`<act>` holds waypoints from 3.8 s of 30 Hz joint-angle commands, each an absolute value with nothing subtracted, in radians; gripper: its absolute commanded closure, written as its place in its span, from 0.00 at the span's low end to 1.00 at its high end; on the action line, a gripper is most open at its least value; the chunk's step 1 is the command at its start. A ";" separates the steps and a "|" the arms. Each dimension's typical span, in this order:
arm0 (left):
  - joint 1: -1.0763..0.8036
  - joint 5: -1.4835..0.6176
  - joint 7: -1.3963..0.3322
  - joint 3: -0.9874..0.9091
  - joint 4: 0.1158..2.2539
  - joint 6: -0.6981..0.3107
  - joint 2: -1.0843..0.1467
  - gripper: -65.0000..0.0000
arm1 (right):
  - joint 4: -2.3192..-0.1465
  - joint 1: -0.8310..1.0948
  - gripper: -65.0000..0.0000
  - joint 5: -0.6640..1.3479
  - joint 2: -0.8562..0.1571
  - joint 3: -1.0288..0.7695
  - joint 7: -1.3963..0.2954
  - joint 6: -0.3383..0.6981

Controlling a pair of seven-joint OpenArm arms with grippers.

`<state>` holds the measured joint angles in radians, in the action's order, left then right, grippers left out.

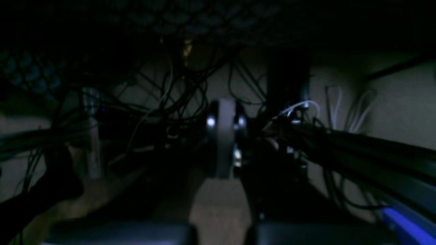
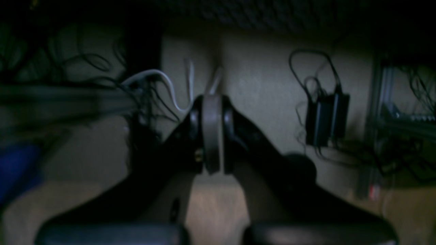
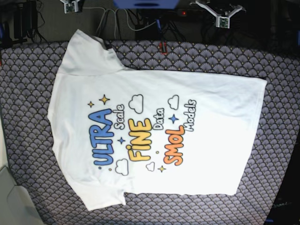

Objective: Fold the T-shirt properly
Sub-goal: 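Lower both grippers toward the collar-side corners of the white T-shirt, then grasp the shirt's shoulder corners with the left and right grippers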

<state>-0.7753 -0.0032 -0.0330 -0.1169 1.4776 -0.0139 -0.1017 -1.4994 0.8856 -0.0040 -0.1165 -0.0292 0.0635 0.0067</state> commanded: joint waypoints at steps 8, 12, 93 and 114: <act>-0.911 -0.002 -0.008 -0.114 1.781 -0.012 -0.104 0.99 | -1.790 1.023 0.96 -0.004 -0.127 -0.130 0.082 0.005; -0.958 -0.002 -0.008 -0.119 1.917 -0.012 -0.102 0.99 | -1.943 1.059 0.80 -0.004 -0.127 -0.183 0.082 0.005; -0.794 -0.002 -0.136 -0.306 1.986 -0.012 -0.096 0.49 | -1.672 0.501 1.00 0.133 0.015 -0.433 -0.519 0.599; -0.470 -0.200 -0.137 -0.558 1.652 -0.015 -0.122 0.35 | -1.679 0.499 1.00 0.133 0.010 -0.432 -0.521 0.599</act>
